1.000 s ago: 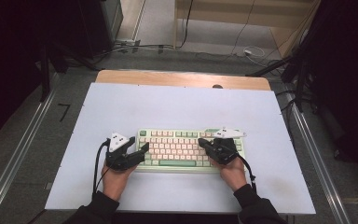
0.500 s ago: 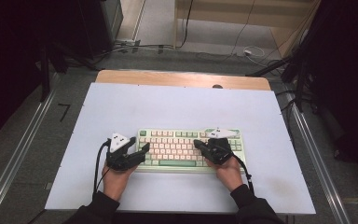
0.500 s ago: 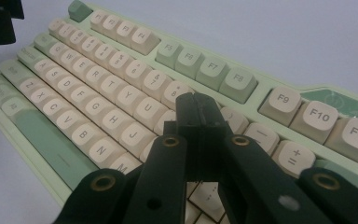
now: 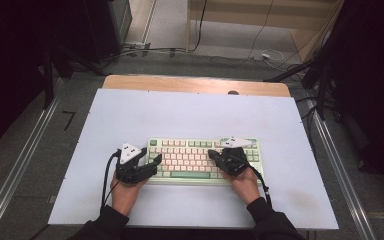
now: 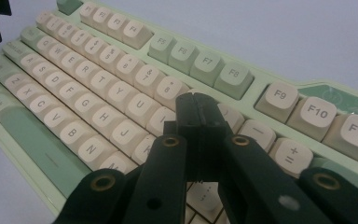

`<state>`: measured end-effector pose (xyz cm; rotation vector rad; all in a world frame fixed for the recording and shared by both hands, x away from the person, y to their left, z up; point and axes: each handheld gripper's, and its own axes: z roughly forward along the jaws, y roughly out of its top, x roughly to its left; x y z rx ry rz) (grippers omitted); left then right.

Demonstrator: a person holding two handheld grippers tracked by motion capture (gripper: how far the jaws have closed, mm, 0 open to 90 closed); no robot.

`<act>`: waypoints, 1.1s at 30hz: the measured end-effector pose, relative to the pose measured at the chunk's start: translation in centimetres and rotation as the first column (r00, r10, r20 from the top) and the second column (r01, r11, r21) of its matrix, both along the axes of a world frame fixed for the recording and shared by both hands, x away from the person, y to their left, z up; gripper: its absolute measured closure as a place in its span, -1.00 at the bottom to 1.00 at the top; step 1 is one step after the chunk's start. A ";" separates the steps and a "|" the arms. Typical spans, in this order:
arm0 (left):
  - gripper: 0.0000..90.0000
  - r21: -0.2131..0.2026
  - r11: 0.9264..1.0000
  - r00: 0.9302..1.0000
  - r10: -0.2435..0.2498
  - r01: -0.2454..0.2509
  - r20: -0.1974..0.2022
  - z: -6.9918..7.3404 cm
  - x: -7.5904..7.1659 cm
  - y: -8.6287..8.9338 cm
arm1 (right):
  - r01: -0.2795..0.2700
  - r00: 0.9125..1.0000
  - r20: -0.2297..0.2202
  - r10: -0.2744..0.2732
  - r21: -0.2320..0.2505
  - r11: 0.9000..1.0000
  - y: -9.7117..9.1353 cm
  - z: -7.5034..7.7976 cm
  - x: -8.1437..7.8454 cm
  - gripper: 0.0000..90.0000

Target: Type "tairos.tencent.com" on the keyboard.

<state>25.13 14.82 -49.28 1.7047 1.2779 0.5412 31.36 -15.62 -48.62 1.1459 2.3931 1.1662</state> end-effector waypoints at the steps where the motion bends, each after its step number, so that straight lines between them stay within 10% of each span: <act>1: -0.14 0.000 1.000 1.000 0.000 0.000 0.000 0.0 0.0 0.0 | 0.000 1.000 -0.002 0.000 -0.003 1.000 0.0 0.0 0.0 0.94; 26: -0.14 0.010 1.000 1.000 -0.005 0.005 -0.001 0.0 -0.1 -0.1 | -0.002 1.000 -0.011 0.002 -0.027 1.000 0.3 -0.3 0.0 0.94; 33: -0.14 0.008 1.000 1.000 -0.005 0.005 0.003 0.0 -0.1 -0.1 | 0.016 0.999 0.035 -0.018 0.071 0.997 -1.0 1.3 -0.3 0.89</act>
